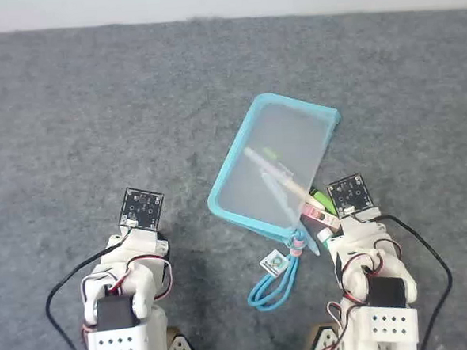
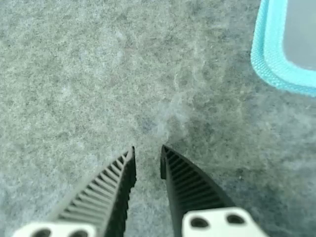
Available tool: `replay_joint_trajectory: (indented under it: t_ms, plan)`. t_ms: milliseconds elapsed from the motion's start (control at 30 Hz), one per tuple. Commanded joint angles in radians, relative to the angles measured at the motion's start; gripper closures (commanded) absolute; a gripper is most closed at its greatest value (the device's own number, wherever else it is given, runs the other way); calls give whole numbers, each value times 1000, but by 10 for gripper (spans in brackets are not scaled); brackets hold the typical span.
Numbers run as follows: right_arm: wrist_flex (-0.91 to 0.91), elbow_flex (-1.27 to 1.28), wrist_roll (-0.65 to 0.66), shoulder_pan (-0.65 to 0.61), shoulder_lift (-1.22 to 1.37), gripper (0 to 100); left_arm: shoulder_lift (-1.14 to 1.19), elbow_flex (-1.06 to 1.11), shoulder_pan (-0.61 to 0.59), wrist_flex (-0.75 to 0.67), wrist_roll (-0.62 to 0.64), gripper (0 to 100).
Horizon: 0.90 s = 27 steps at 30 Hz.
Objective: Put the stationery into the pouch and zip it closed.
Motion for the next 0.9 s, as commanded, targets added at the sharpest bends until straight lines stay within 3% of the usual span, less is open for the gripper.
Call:
replay_joint_trajectory:
  t_ms: [0,867]
  plan:
    - [16,18,-11,-8,-19,965,-25,-5,-2,6,12,916]
    - [16,18,-17,-58,-27,963,-25,-5,2,6,12,916]
